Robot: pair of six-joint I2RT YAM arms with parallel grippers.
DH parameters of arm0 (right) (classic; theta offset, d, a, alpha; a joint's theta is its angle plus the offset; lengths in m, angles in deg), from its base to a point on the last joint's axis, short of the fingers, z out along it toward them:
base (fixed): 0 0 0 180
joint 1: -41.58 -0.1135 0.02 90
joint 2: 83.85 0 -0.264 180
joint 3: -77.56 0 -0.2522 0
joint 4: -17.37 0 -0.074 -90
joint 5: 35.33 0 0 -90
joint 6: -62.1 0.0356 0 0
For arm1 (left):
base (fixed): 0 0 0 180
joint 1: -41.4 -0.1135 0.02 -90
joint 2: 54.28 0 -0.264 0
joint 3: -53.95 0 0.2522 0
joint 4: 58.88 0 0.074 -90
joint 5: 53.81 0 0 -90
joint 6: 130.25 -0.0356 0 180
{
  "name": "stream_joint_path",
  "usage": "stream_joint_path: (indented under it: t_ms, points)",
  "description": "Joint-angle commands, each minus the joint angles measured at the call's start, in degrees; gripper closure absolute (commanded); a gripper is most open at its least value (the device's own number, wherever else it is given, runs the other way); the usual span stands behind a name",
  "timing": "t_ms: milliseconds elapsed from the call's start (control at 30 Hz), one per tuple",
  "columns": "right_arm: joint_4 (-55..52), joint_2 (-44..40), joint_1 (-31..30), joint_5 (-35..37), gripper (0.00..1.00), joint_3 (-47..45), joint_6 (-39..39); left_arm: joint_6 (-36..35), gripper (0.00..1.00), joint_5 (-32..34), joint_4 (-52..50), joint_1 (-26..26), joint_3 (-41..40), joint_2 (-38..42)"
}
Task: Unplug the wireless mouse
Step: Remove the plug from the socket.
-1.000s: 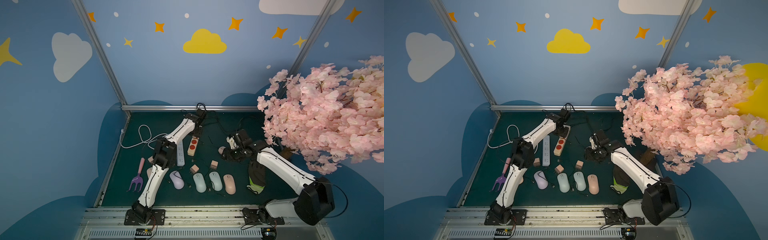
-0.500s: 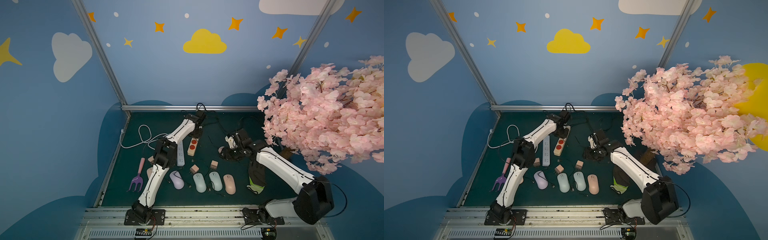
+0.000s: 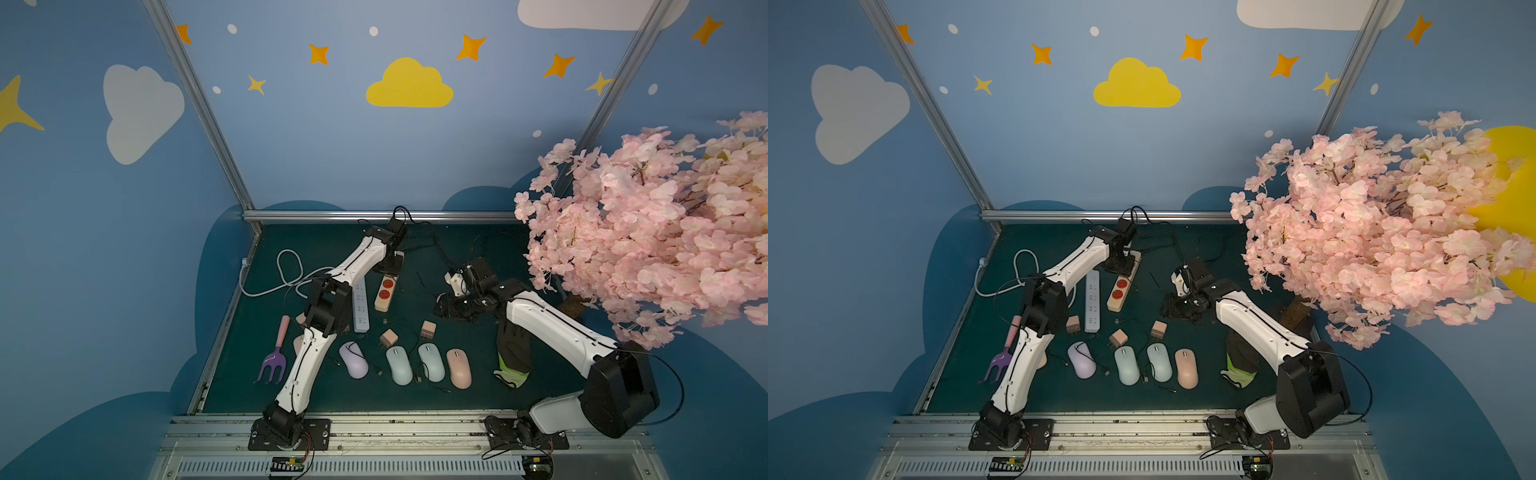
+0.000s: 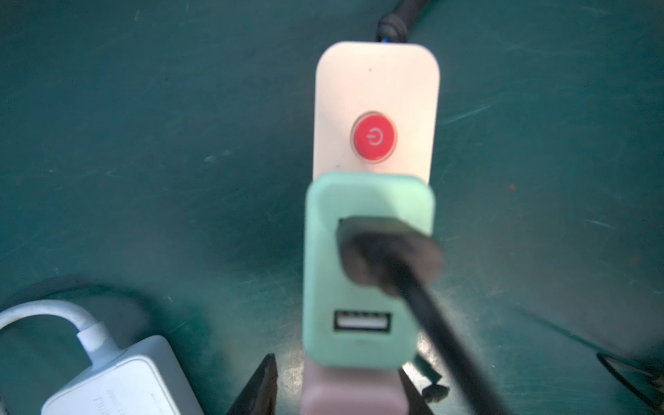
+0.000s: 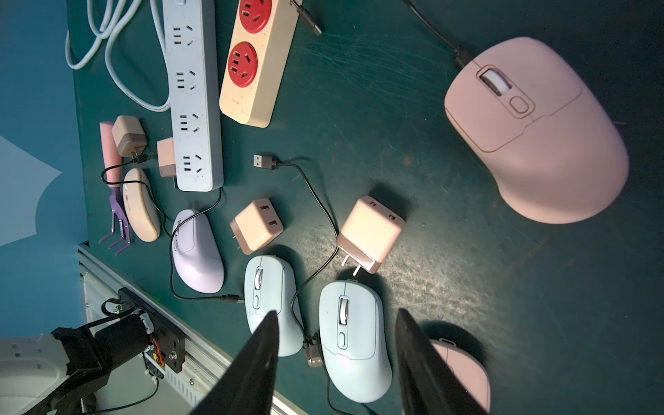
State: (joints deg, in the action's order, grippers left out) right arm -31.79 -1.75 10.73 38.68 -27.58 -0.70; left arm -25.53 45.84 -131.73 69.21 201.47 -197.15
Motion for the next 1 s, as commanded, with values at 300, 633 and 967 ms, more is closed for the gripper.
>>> stream_joint_path:
  t_ms: [300, 633, 967]
  points:
    - [0.68, 1.0, -0.57, -1.15, 0.48, 1.37, 0.02, -0.22, 0.52, -0.6, -0.46, -0.3, 1.47, 3.39]
    - [1.03, 1.17, -0.61, -1.11, 0.48, 0.93, -0.15, -0.57, 0.6, -1.92, -0.36, -0.3, 1.81, 3.62]
    - [1.21, 1.23, -0.75, -1.19, 0.48, 0.76, 0.04, -0.65, 0.72, -1.16, -0.89, -0.3, 1.77, 3.2]
